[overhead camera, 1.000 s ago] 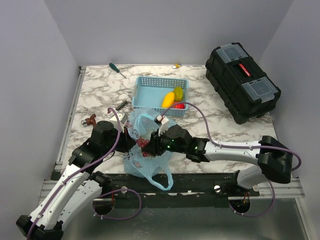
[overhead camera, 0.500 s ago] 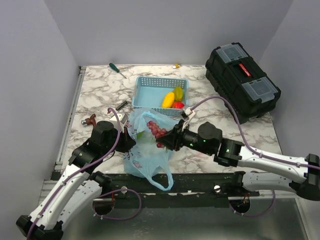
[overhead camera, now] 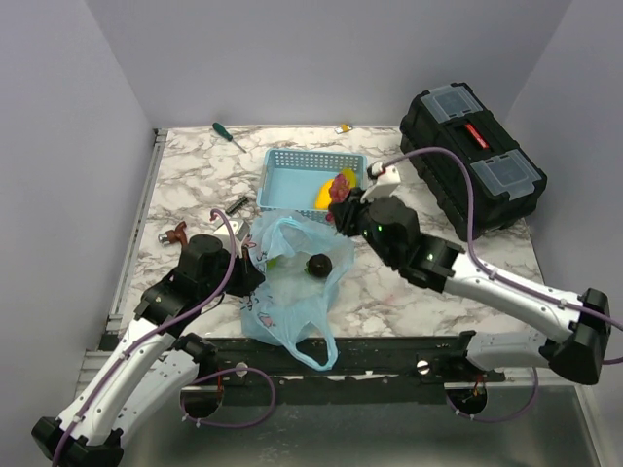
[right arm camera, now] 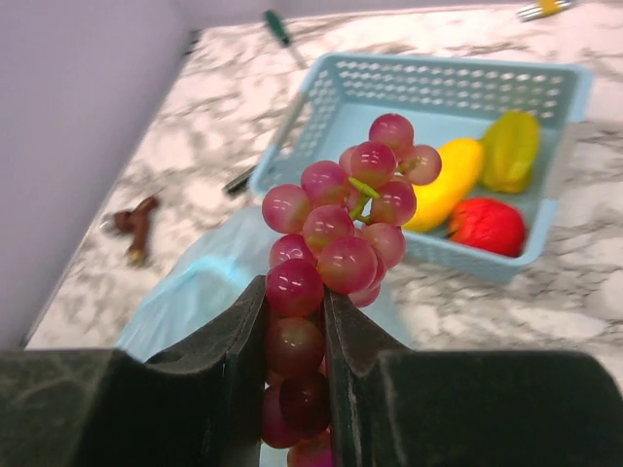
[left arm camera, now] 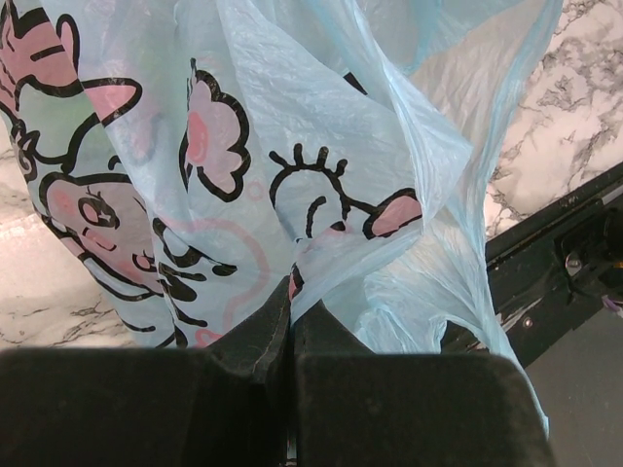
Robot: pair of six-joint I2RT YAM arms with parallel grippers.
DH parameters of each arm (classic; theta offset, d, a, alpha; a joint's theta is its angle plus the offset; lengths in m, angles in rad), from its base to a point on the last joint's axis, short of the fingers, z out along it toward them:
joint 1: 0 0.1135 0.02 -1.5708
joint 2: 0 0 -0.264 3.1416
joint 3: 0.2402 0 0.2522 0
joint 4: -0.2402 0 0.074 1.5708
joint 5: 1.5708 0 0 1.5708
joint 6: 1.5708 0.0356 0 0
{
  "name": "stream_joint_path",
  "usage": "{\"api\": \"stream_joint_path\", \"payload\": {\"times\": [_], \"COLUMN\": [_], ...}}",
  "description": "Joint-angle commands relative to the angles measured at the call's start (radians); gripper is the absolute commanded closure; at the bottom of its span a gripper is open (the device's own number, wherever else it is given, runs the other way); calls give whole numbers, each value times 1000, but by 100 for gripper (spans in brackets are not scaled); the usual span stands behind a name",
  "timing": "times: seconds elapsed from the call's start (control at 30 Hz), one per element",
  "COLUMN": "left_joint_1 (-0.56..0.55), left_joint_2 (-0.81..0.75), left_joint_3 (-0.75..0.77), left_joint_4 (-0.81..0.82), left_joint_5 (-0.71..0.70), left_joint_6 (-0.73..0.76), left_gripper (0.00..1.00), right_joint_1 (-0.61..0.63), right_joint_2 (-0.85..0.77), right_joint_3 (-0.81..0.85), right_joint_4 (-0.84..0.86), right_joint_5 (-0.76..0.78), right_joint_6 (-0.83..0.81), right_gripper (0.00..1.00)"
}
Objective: Take the fake fruits out of the plastic bag
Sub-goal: Place the fake fruit in the bin.
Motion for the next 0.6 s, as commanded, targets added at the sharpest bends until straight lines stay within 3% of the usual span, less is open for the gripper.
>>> {"api": "stream_joint_path", "payload": {"times": [0.0, 0.23, 0.57], "left_joint_1": [-4, -6, -15], "left_joint_2": [-2, -4, 44], "left_joint_3": [-2, -4, -1], "left_joint_4": [3, 3, 3], "left_joint_5": [-13, -19, 22], "left_joint_6": [-6, -8, 2], "left_gripper": [100, 100, 100], "right_joint_1": [-176, -385, -475], "right_joint_2": [137, 439, 770], "right_joint_3": [125, 350, 570], "right_joint_4": [-77, -166, -222], "right_joint_5": [-94, -343, -491], "right_joint_6": [43, 115, 156], "right_gripper": [99, 99, 99]}}
